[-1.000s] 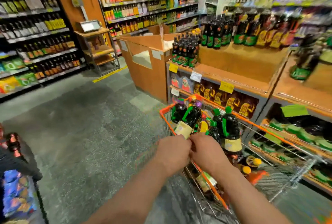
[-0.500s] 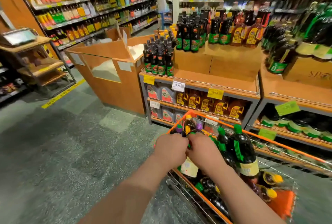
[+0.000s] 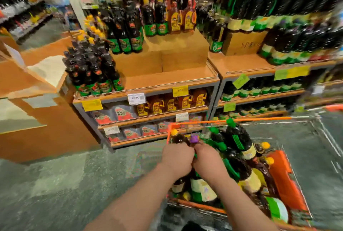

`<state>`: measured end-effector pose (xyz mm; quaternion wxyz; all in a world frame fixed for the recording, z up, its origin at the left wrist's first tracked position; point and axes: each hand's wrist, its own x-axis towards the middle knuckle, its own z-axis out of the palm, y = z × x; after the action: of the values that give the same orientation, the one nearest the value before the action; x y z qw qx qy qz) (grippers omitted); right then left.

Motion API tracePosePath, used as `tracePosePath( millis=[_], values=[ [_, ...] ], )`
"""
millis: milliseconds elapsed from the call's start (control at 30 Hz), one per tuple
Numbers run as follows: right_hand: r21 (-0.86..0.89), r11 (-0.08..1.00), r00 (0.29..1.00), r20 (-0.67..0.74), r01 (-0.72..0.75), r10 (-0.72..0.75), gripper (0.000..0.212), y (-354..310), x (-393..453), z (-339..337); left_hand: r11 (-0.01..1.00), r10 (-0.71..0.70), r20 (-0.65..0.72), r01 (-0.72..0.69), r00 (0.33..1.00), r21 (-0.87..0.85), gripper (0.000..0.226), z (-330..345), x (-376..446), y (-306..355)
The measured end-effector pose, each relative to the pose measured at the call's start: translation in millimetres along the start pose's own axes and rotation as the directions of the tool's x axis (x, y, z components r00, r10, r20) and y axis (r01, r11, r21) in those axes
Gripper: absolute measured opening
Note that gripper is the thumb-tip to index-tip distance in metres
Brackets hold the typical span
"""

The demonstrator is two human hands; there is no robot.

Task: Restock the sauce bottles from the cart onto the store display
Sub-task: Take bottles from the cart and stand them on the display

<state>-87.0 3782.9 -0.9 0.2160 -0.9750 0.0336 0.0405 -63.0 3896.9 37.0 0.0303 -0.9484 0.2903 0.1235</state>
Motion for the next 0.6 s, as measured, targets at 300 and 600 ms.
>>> tracePosePath(
  millis=[300, 600],
  values=[
    [-0.073, 0.918, 0.917, 0.064, -0.389, 0.394, 0.023, 22.9, 30.1, 47.9, 0.977, 0.197, 0.051, -0.201, 0.979, 0.072, 0.026, 13.8, 82.7, -22.9],
    [-0.08, 0.805, 0.741, 0.345, -0.588, 0.576, 0.038, 39.0, 51.6, 96.0, 0.936, 0.31, 0.183, -0.333, 0.933, 0.113, 0.036, 34.0, 160.4, -24.2]
  ],
)
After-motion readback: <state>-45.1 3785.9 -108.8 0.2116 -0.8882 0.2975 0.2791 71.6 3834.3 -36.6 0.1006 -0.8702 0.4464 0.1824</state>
